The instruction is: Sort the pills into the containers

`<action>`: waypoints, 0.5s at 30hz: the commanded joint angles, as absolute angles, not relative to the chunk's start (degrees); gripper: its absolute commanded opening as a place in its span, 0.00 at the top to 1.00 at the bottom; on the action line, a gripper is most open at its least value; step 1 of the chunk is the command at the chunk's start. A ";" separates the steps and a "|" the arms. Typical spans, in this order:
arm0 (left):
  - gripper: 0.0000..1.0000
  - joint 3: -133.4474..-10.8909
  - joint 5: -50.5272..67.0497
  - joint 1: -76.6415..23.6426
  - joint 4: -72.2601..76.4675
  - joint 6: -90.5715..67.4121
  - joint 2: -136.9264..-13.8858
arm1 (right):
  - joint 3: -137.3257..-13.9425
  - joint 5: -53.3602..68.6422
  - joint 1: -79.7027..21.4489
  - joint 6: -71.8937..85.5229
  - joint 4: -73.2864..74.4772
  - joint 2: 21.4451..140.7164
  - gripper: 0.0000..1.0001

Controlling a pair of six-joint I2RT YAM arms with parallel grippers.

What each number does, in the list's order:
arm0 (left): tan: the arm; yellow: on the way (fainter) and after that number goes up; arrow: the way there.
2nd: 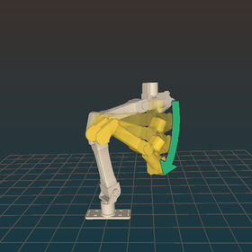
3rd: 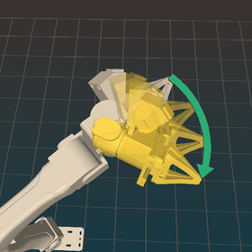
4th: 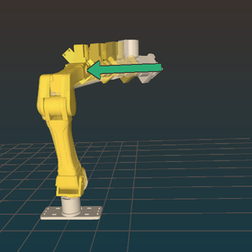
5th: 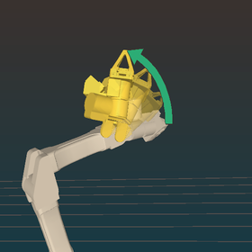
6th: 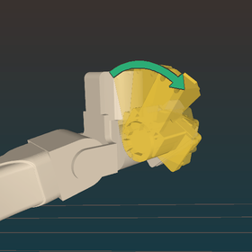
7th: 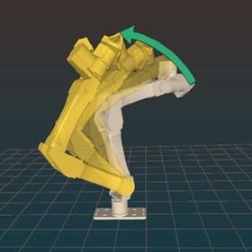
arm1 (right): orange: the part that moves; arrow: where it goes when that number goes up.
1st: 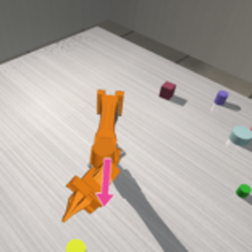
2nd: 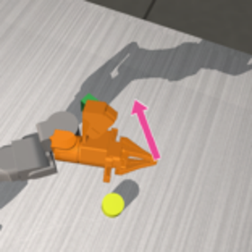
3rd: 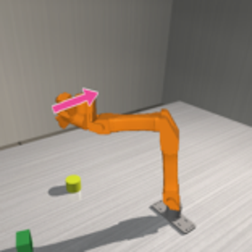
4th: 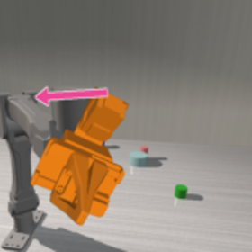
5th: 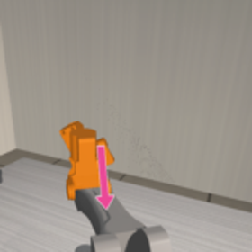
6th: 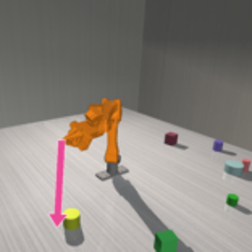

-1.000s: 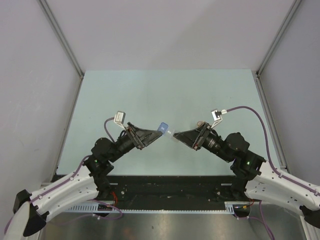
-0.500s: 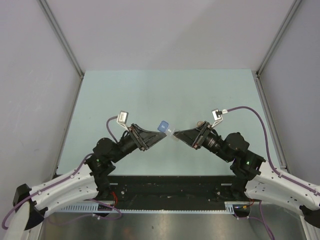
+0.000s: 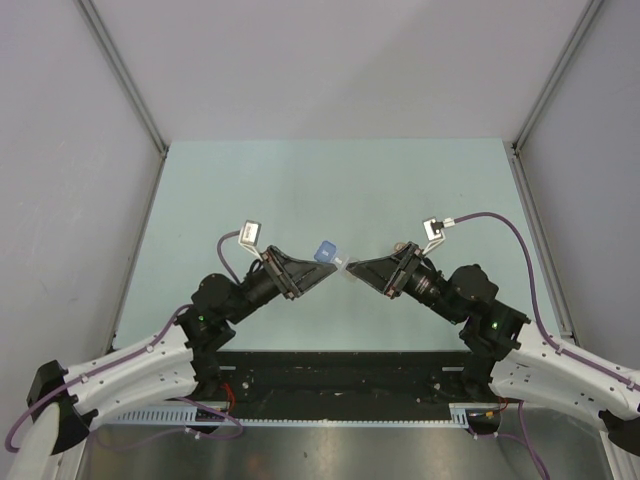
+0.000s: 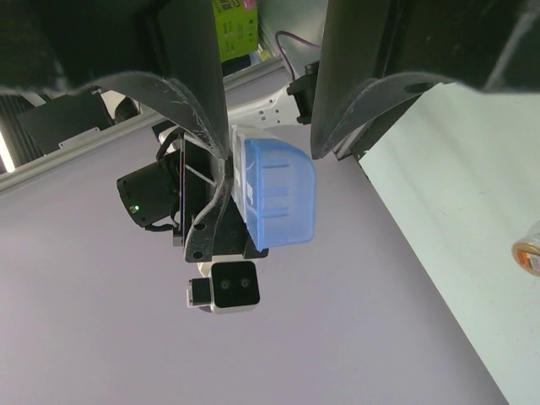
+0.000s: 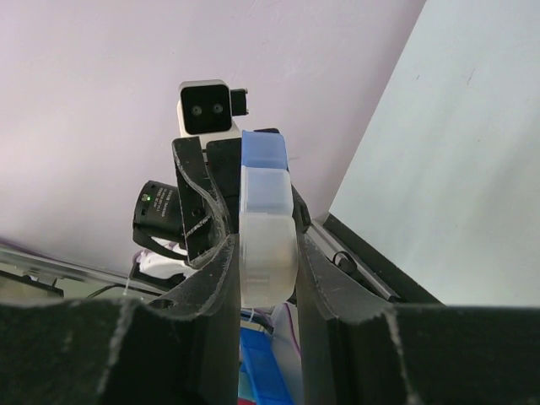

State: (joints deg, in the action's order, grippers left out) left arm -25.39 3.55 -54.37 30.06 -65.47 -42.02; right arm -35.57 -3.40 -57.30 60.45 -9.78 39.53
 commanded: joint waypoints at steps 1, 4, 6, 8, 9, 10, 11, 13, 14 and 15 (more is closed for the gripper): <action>0.53 -28.30 2.81 -54.67 33.75 -64.78 -42.54 | -36.30 -3.08 -57.39 60.91 -13.27 39.55 1.00; 0.54 -28.48 2.99 -54.75 34.10 -64.95 -43.07 | -36.30 -3.08 -57.39 60.91 -13.18 39.64 1.00; 0.55 -28.48 3.08 -54.76 34.45 -64.95 -43.33 | -36.30 -2.99 -57.39 60.82 -13.27 39.73 1.00; 0.56 -28.39 3.16 -54.84 34.63 -65.04 -43.42 | -36.30 -2.90 -57.39 60.82 -13.27 39.73 1.00; 0.56 -28.48 3.16 -54.76 34.72 -65.04 -43.50 | -36.30 -2.99 -57.39 60.82 -13.18 39.73 1.00; 0.58 -28.48 3.34 -54.76 34.80 -65.04 -43.68 | -36.30 -3.08 -57.48 60.73 -13.10 39.73 1.00; 0.58 -28.56 3.43 -54.84 34.89 -65.04 -43.59 | -36.30 -3.16 -57.48 60.73 -13.18 39.81 1.00; 0.60 -28.74 3.69 -54.93 35.07 -65.04 -43.94 | -36.30 -3.16 -57.48 60.82 -13.27 39.81 1.00; 0.61 -28.65 3.78 -54.93 35.07 -65.04 -43.95 | -36.30 -3.25 -57.48 60.82 -13.36 39.81 1.00; 0.63 -28.74 3.87 -54.93 35.07 -65.13 -44.12 | -36.30 -3.16 -57.48 60.82 -13.45 39.90 1.00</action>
State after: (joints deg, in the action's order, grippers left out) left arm -26.00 3.20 -54.52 32.18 -65.52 -43.86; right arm -35.57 -3.03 -57.30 60.62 -10.22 39.86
